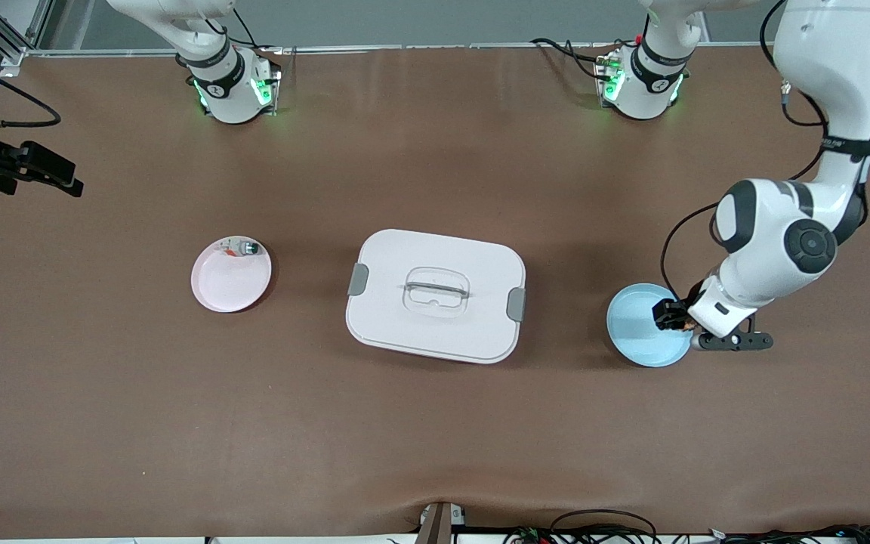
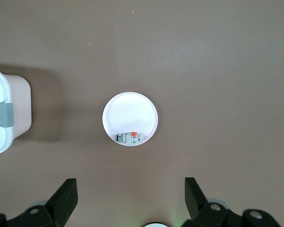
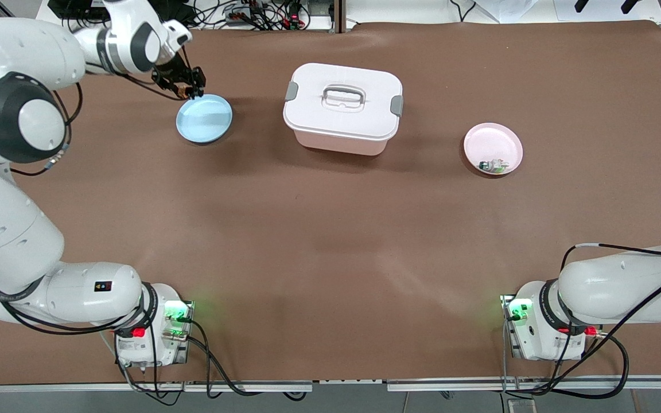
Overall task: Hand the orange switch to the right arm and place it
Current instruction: 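Close the left gripper on the orange switch, then lift the switch with the left gripper and carry it over the box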
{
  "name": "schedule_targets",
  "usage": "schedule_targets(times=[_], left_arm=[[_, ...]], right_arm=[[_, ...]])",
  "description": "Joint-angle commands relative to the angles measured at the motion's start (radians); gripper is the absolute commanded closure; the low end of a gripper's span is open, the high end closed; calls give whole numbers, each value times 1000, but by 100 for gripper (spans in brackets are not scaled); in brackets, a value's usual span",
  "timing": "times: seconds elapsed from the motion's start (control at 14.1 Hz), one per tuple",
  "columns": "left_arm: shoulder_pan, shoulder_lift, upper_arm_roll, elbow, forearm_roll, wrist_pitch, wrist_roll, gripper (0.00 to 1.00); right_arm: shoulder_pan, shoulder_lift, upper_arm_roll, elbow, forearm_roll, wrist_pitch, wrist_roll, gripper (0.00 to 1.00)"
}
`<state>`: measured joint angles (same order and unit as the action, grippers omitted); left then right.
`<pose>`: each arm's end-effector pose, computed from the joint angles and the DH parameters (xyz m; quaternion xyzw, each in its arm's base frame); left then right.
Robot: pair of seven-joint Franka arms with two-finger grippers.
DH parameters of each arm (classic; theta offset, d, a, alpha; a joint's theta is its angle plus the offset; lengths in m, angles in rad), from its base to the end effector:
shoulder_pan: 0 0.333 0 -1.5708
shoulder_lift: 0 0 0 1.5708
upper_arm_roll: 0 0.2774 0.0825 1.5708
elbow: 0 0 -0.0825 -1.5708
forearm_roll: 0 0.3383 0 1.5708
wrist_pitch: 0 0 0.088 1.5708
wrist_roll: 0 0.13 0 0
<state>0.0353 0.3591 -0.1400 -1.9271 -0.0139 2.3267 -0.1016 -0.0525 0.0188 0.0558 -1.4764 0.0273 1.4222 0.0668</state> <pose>0.5746 -0.0584 0.2797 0.9993 0.0080 0.0187 0.0317 0.4971 0.0052 0.5806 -0.9988 0.0302 0.0369 0.0128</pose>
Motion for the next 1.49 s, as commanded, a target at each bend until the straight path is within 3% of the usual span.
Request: schedule_targets(times=[0.0,0.5,1.06,1.42], left_arm=[[1,-69,-44,57,-6,-149,-90,100],[0,-80,-206,296,-8,-466,-481,100],[-8,-68,-417,394,-126,-480,-1135,100],[-86,-17,-454,476,-161,-478,-1513,100]], right_arm=[[-9,0,7,10,0,0,2,0],[-3,0,9,10,2,0,4,0],[-3,1,7,15,9,6,1,0],[-9,1,9,16,5,23,1,0]])
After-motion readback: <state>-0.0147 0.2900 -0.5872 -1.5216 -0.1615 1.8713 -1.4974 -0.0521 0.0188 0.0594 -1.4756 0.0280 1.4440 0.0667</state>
